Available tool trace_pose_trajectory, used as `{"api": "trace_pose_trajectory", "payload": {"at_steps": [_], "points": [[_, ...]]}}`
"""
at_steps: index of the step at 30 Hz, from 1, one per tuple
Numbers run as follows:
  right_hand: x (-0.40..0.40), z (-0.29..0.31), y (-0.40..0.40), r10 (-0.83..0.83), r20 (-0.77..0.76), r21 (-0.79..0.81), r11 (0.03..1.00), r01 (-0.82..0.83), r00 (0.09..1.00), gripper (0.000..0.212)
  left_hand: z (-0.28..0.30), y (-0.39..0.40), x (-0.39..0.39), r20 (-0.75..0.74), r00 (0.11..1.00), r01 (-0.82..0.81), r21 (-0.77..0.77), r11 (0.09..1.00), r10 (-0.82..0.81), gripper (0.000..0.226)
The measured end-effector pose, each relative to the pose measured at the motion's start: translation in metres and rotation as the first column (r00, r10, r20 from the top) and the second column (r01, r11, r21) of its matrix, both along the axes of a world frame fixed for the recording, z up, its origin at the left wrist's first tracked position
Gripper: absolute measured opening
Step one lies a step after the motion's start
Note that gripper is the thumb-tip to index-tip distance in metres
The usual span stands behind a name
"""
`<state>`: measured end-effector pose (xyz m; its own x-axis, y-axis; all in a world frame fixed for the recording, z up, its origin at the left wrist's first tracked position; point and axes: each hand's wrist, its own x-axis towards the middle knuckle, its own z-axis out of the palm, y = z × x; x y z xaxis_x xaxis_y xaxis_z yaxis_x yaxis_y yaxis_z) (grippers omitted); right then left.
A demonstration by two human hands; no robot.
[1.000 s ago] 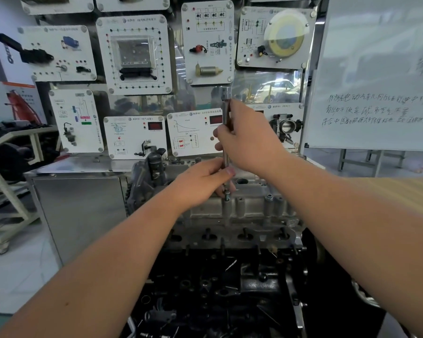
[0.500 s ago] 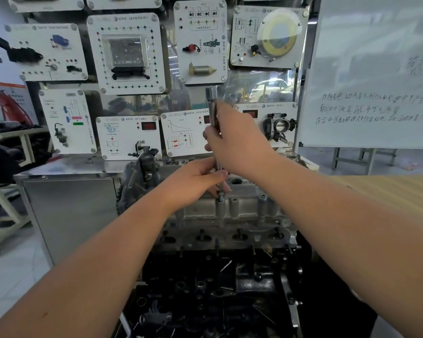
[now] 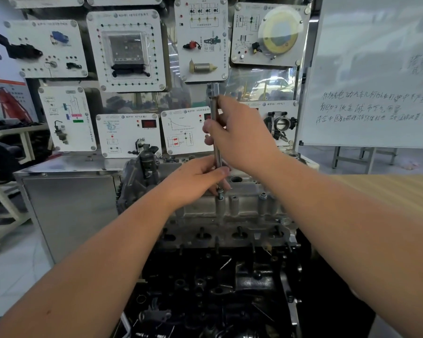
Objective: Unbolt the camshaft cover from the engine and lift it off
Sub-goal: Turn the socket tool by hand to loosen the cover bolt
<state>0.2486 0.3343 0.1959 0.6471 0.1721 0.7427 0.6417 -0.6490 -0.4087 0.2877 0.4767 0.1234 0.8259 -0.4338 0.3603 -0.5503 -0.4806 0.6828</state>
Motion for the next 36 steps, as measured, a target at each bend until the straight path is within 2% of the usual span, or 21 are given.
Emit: {"api": "trace_pose_trajectory", "payload": {"at_steps": [5,10,14,17,23,25,31,35,36], "points": [[-0.001,0.0,0.001,0.012,-0.033,0.005,1.0,-0.012,0.999,0.015,0.0,0.001,0.0,-0.016,1.0,-0.001,-0.035,0.999,0.0,0.016],[0.0,-0.003,-0.003,-0.018,-0.028,0.064,0.998,0.02,0.999,0.023,-0.002,-0.005,-0.003,0.09,0.993,-0.083,-0.002,0.997,0.083,0.041],[0.0,0.001,-0.009,0.034,-0.099,0.079,0.997,-0.026,0.995,0.017,0.0,-0.002,-0.002,0.004,0.999,-0.034,-0.028,0.999,0.034,0.019],[-0.003,0.004,-0.01,0.076,-0.132,0.034,0.997,-0.072,0.988,0.016,0.001,0.001,-0.003,-0.015,1.0,-0.007,-0.013,1.0,0.006,0.014],[-0.003,-0.003,-0.004,-0.008,-0.029,0.038,0.999,0.009,1.0,0.025,-0.001,-0.003,-0.007,0.042,0.998,-0.039,-0.047,0.998,0.041,0.042],[-0.002,-0.002,-0.005,-0.01,-0.026,0.032,0.999,0.011,1.0,0.019,0.0,-0.004,-0.007,0.033,0.999,-0.035,-0.036,0.999,0.037,0.049],[-0.004,0.0,-0.001,-0.003,-0.055,-0.016,1.0,0.002,0.998,0.006,-0.002,0.002,-0.002,-0.018,1.0,0.018,-0.051,0.999,-0.019,0.024],[-0.004,-0.006,0.002,-0.024,0.005,0.009,1.0,0.024,1.0,0.027,-0.005,-0.002,-0.003,0.079,0.996,-0.032,-0.063,0.998,0.037,0.037],[-0.004,-0.007,0.001,-0.031,0.034,0.011,0.999,0.031,0.999,0.027,-0.005,-0.003,-0.003,0.098,0.994,-0.035,-0.061,0.998,0.04,0.04]]}}
